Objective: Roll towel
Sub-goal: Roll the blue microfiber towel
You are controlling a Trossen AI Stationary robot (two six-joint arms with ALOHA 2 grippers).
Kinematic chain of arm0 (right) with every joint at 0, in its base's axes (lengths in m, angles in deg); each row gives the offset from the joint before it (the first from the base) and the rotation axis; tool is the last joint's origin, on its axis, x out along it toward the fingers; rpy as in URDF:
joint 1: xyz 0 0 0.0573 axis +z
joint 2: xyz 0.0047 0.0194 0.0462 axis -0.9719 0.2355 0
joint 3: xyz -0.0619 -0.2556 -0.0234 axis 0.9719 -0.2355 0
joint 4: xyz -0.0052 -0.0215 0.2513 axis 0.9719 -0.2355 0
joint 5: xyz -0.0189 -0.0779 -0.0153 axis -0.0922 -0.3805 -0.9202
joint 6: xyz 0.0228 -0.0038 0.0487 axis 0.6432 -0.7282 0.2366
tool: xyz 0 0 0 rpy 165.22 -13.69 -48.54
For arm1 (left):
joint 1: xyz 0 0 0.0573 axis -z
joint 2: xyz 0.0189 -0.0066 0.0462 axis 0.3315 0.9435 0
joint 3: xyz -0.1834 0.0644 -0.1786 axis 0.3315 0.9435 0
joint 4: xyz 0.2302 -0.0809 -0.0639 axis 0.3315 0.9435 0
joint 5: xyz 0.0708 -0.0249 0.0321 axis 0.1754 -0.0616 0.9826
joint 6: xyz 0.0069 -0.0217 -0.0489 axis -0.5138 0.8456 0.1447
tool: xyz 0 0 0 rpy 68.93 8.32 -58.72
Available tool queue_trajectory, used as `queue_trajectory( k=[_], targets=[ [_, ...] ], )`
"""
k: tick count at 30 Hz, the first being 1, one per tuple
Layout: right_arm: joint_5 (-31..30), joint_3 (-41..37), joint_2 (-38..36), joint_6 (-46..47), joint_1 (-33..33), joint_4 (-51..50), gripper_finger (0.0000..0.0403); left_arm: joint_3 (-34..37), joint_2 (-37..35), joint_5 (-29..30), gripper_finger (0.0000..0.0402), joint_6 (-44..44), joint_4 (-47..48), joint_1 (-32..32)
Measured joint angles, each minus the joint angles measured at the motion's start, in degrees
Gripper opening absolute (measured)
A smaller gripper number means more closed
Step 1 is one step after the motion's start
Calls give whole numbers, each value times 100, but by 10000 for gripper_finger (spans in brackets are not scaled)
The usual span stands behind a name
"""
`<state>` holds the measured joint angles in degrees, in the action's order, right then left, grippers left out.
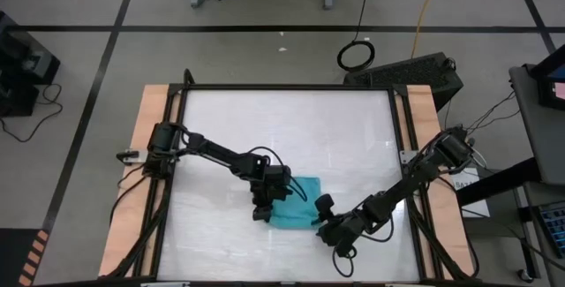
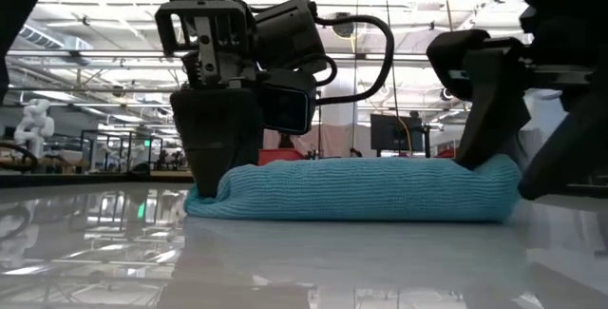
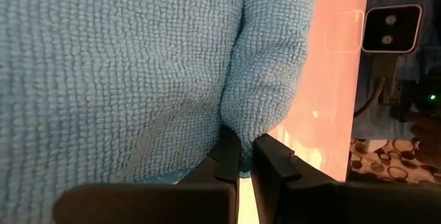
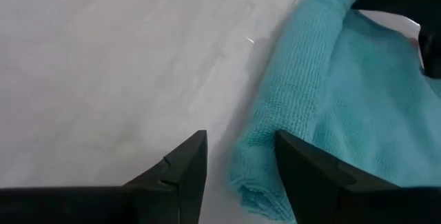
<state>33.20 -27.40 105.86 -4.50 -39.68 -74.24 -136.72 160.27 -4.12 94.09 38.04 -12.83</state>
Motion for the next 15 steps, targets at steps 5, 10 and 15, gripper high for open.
queue_trajectory(
  k=[5,10,15],
  targets=[
    [52,0,0,-11,-177,-144,164,0,0,13,21,-28,13,31],
    [58,0,0,-14,-377,-361,164,0,0,15,21,-70,23,33],
    [406,-2,37,179,-602,-376,157,0,-21,2,22,-72,36,35]
  ],
)
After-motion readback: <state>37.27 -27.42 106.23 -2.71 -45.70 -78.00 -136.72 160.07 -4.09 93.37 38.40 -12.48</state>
